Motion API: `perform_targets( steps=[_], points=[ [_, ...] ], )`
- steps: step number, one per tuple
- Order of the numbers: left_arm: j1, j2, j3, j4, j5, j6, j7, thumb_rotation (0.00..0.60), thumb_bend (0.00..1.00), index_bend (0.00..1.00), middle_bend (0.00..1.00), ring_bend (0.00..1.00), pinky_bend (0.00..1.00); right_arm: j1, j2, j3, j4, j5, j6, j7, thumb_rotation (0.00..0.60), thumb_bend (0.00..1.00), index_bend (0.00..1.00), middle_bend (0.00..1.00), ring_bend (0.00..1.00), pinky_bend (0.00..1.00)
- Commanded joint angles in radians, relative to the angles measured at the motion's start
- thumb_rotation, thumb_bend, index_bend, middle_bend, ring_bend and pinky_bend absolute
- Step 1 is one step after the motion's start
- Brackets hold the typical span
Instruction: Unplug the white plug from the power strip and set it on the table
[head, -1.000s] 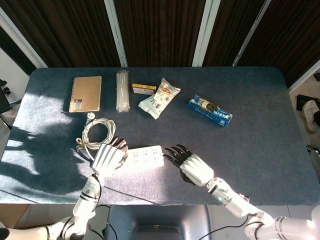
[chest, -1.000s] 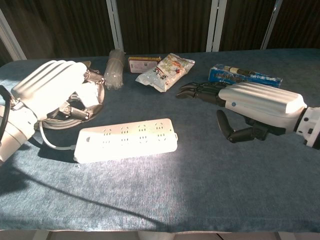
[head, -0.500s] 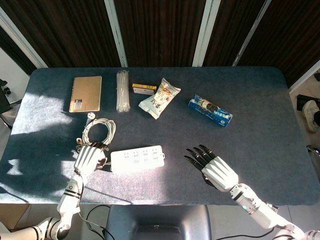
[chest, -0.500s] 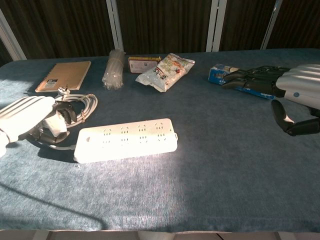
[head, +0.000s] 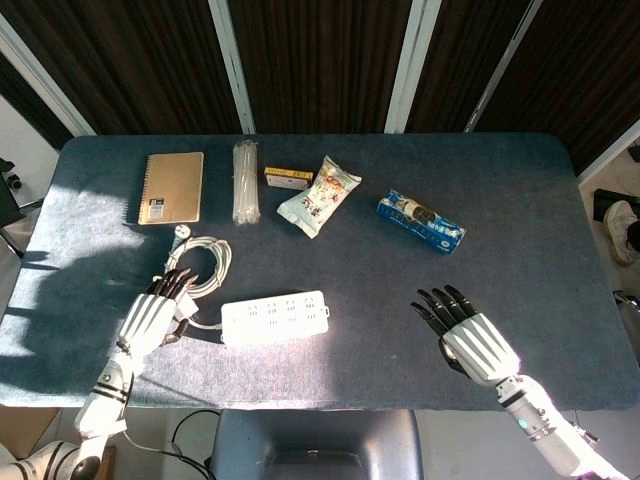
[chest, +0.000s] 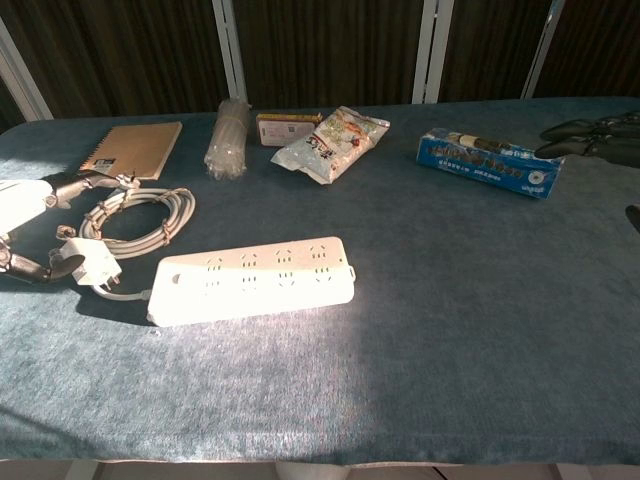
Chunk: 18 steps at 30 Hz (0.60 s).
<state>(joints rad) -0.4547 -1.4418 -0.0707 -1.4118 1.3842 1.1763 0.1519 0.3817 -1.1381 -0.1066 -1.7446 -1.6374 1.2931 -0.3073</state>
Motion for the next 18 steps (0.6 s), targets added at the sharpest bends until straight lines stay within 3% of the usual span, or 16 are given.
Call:
perform_targets(
  steps=[1, 7, 12, 18],
  points=[
    [0.049, 0.132, 0.028, -0.119, 0.038, 0.051, -0.057, 0.6, 0.4, 0.0, 0.0, 0.0, 0.16, -0.072, 0.057, -0.021, -0.045, 0.034, 0.067, -0.031, 0.6, 0.69, 0.0, 0.04, 0.0, 0.0],
    [0.144, 0.265, 0.107, -0.178, 0.148, 0.166, -0.214, 0.6, 0.4, 0.0, 0.0, 0.0, 0.16, -0.19, 0.088, -0.044, -0.033, 0.046, 0.187, -0.029, 0.6, 0.57, 0.0, 0.04, 0.0, 0.0],
    [0.265, 0.3, 0.183, -0.153, 0.214, 0.304, -0.15, 0.6, 0.4, 0.0, 0.0, 0.0, 0.16, -0.29, 0.049, -0.024, 0.064, 0.069, 0.314, 0.036, 0.6, 0.54, 0.0, 0.04, 0.0, 0.0],
    [0.287, 0.299, 0.18, -0.143, 0.236, 0.328, -0.134, 0.6, 0.41, 0.0, 0.0, 0.0, 0.15, -0.311, 0.037, -0.004, 0.09, 0.079, 0.308, 0.063, 0.6, 0.52, 0.0, 0.04, 0.0, 0.0]
  ],
)
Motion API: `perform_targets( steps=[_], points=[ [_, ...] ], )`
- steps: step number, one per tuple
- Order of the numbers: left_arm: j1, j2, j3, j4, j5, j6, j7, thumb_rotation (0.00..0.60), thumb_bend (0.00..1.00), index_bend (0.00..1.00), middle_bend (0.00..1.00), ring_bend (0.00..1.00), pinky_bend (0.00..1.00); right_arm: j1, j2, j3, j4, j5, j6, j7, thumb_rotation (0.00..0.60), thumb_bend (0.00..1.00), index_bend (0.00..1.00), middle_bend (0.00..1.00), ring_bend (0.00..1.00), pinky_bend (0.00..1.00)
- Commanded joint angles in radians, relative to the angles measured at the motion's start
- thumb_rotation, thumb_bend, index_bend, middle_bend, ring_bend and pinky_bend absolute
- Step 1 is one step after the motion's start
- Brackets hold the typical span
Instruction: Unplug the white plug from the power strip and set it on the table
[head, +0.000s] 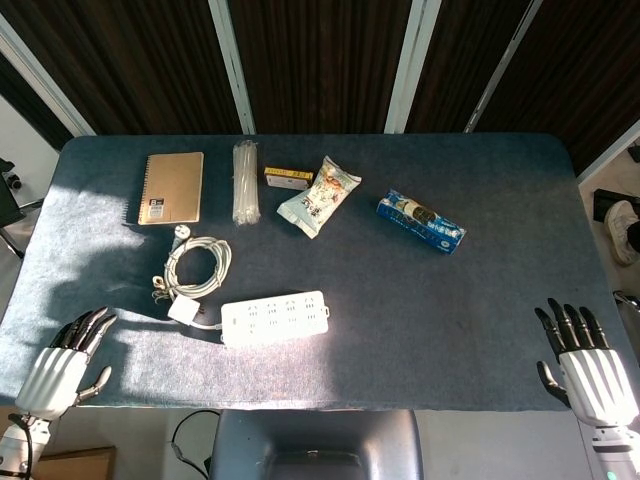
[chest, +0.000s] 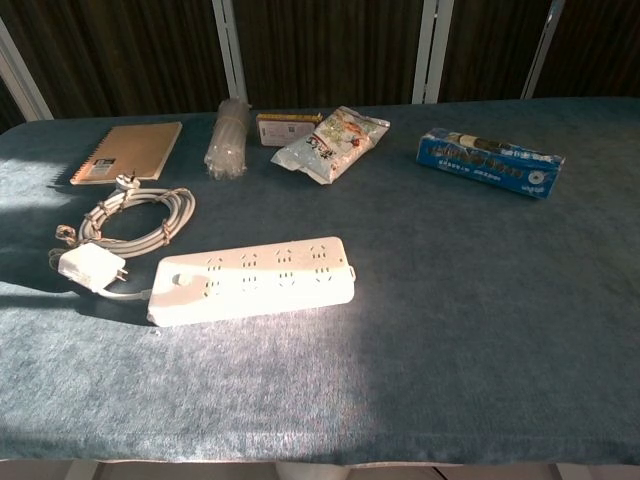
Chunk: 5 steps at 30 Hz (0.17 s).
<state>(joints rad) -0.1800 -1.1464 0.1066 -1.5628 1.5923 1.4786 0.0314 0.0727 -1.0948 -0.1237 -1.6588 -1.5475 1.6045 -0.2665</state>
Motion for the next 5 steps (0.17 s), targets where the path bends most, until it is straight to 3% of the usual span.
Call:
perform_targets(
  steps=[1, 5],
  points=[
    [0.013, 0.001, 0.002, 0.012, 0.038, 0.032, -0.016, 0.6, 0.41, 0.0, 0.0, 0.0, 0.15, -0.003, -0.007, 0.014, 0.004, -0.013, -0.008, 0.023, 0.6, 0.52, 0.0, 0.04, 0.0, 0.0],
    [0.018, 0.0, 0.005, 0.026, 0.074, 0.05, -0.053, 0.6, 0.41, 0.0, 0.0, 0.0, 0.15, -0.006, -0.006, 0.02, 0.006, -0.018, -0.024, 0.021, 0.6, 0.52, 0.0, 0.04, 0.0, 0.0]
  ],
)
